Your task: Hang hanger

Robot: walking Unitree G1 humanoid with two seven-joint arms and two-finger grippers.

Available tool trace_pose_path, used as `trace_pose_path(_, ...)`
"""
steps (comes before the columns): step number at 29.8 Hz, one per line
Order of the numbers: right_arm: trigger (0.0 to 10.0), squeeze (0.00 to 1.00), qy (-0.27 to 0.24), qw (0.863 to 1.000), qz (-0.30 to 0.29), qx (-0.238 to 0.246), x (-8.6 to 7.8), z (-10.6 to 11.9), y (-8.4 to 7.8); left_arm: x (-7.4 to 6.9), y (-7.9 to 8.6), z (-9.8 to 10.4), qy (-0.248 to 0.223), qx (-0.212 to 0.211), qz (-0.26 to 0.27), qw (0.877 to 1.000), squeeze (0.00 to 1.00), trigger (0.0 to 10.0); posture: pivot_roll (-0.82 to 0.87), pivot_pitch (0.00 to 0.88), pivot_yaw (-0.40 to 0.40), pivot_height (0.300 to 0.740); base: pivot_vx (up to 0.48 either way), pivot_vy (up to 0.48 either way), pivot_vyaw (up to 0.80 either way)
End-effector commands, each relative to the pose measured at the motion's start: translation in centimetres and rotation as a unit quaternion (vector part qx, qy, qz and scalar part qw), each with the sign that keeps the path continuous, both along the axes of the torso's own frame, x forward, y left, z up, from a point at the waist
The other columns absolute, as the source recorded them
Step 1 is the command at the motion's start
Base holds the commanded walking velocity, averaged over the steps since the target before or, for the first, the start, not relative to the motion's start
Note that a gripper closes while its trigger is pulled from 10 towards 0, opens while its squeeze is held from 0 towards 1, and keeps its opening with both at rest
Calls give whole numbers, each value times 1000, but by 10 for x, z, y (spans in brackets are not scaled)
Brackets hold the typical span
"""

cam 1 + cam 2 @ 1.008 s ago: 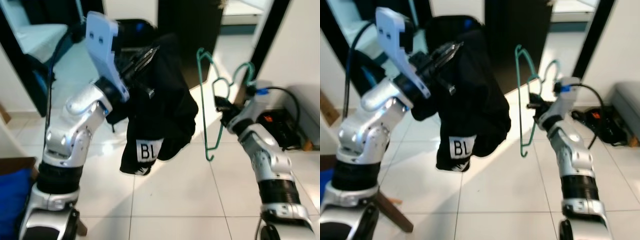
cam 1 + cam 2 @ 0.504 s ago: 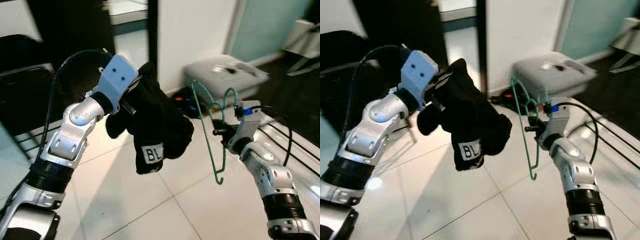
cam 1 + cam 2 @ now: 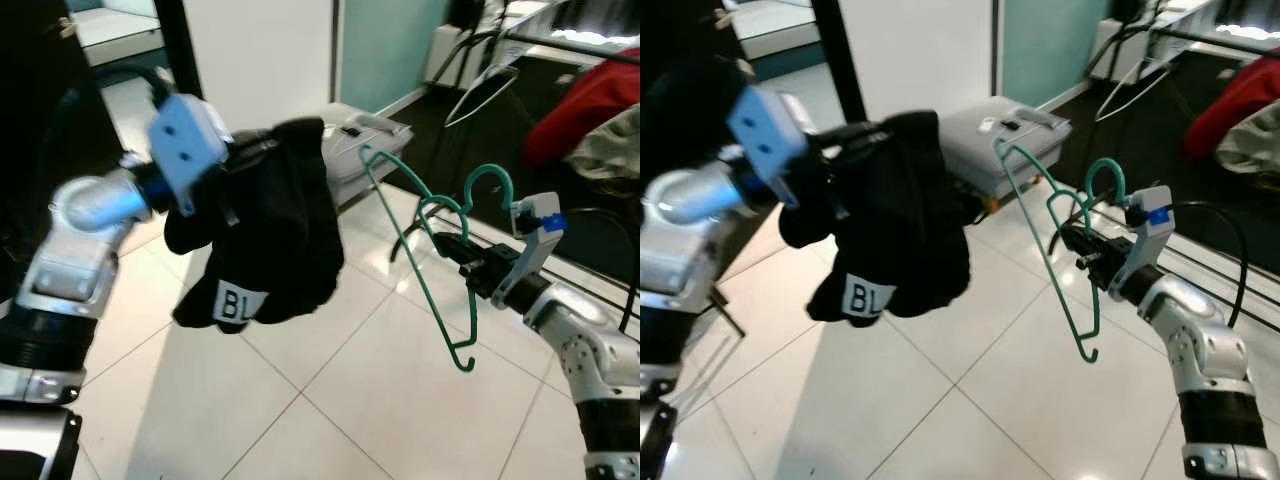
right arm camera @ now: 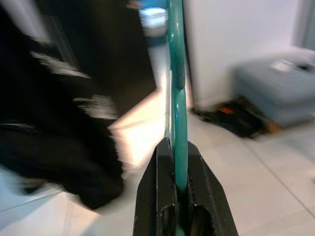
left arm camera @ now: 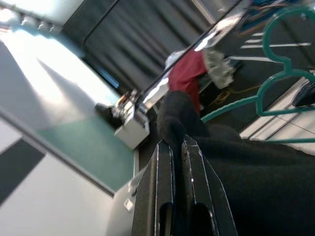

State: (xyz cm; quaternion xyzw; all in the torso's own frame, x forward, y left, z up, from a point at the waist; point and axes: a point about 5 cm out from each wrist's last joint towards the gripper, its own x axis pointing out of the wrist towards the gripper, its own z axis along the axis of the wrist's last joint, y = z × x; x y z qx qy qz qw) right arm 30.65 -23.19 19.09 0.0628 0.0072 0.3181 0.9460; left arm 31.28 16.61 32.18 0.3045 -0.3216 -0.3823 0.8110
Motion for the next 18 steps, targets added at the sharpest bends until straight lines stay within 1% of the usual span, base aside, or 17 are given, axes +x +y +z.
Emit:
trace_pose_path(1, 10000, 0, 19, 995, 100, -10, -18, -3, 10, -2, 5, 7, -25, 22, -11, 999, 0, 10000, -75, 0, 40, 740, 0, 0, 0)
trace_pose_path(2, 10000, 0, 30, 991, 131, -22, -25, -5, 11, -3, 5, 7, -29, 31, -15, 999, 0, 10000, -77, 0, 41, 740, 0, 0, 0)
trace_pose_path(4, 10000, 0, 47, 984, 166, -38, -35, -9, 10, -3, 4, 5, -30, 44, -24, 998, 0, 10000, -79, 0, 42, 740, 0, 0, 0)
trace_pose_path(5, 10000, 0, 47, 984, 166, -38, -35, -9, 10, -3, 4, 5, -30, 44, -24, 998, 0, 10000, -79, 0, 42, 740, 0, 0, 0)
trace_pose_path(9, 10000, 0, 69, 977, 199, -35, -45, -8, 6, -4, 4, 1, -26, 67, -50, 996, 0, 10000, -82, 0, 48, 740, 0, 0, 0)
trace_pose_path(11, 10000, 0, 69, 977, 199, -35, -45, -8, 6, -4, 4, 1, -26, 67, -50, 996, 0, 10000, -82, 0, 48, 740, 0, 0, 0)
trace_pose_path(14, 10000, 0, 81, 969, 228, -36, -54, -6, 8, -7, -1, 1, -32, 79, -72, 994, 0, 10000, -83, 0, 50, 740, 0, 0, 0)
trace_pose_path(18, 10000, 0, 86, 967, 235, -39, -56, -6, 7, -9, -5, 2, -37, 86, -85, 992, 0, 10000, -81, 0, 49, 740, 0, 0, 0)
